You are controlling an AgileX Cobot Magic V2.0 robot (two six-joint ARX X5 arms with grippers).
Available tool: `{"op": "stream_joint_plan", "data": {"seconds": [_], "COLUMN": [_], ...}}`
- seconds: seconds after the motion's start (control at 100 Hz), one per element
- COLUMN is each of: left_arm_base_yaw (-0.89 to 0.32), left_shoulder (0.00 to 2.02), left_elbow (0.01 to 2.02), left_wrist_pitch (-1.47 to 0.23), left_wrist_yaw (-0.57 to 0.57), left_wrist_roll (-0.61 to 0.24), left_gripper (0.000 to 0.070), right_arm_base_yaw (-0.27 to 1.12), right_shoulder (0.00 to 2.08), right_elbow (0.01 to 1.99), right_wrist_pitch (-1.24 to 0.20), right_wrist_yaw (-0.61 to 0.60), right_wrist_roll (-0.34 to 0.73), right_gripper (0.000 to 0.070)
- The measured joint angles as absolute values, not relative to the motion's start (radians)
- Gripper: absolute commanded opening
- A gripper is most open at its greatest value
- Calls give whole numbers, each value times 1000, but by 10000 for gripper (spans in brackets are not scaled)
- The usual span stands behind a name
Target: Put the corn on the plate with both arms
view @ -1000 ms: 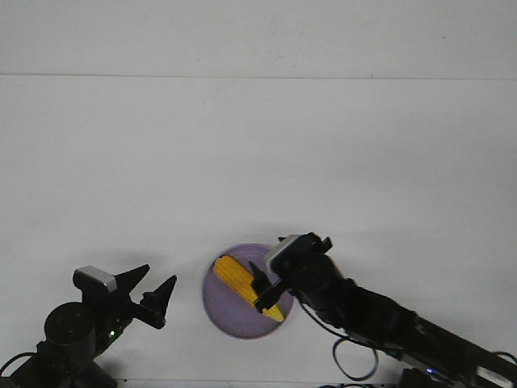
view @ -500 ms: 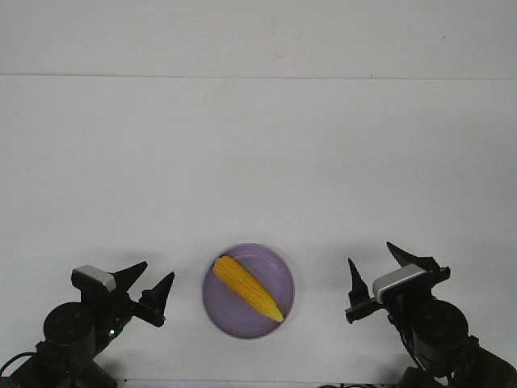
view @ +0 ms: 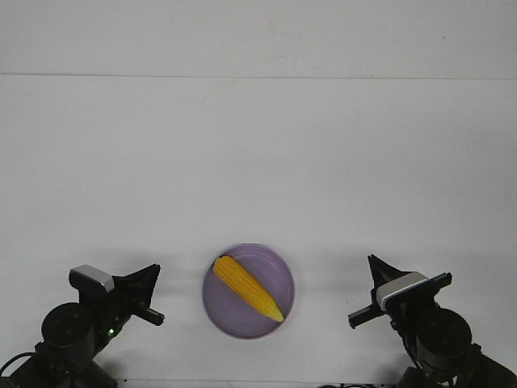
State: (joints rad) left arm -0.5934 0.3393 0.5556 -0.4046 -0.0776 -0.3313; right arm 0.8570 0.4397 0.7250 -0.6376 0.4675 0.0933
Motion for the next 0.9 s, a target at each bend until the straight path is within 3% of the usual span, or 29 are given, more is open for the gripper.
{"op": "stream_joint_plan", "data": {"seconds": [0.4,0.49,0.71,0.9], "left_arm_base_yaw": [-593,-577,-339,-129], "left_shoulder": [339,334,225,67], "left_elbow": [556,556,357,104], "left_wrist_pitch": [-405,-404,-159,-4], "left_wrist_yaw": [-79,-124,-154,-156], "left_wrist_roll": [-330,-285,-92,-35], "left_gripper": [12,13,13,13], "right_arm_base_yaw": [857,857,857,857], "right_shoulder": [440,440,440,440], "right_elbow": [725,725,725,725], "right_wrist_pitch": [-638,-638,-638,-638], "right_wrist_yaw": [467,467,467,467], "right_wrist_roll": [93,93,93,93], "right_gripper": [15,15,15,15]}}
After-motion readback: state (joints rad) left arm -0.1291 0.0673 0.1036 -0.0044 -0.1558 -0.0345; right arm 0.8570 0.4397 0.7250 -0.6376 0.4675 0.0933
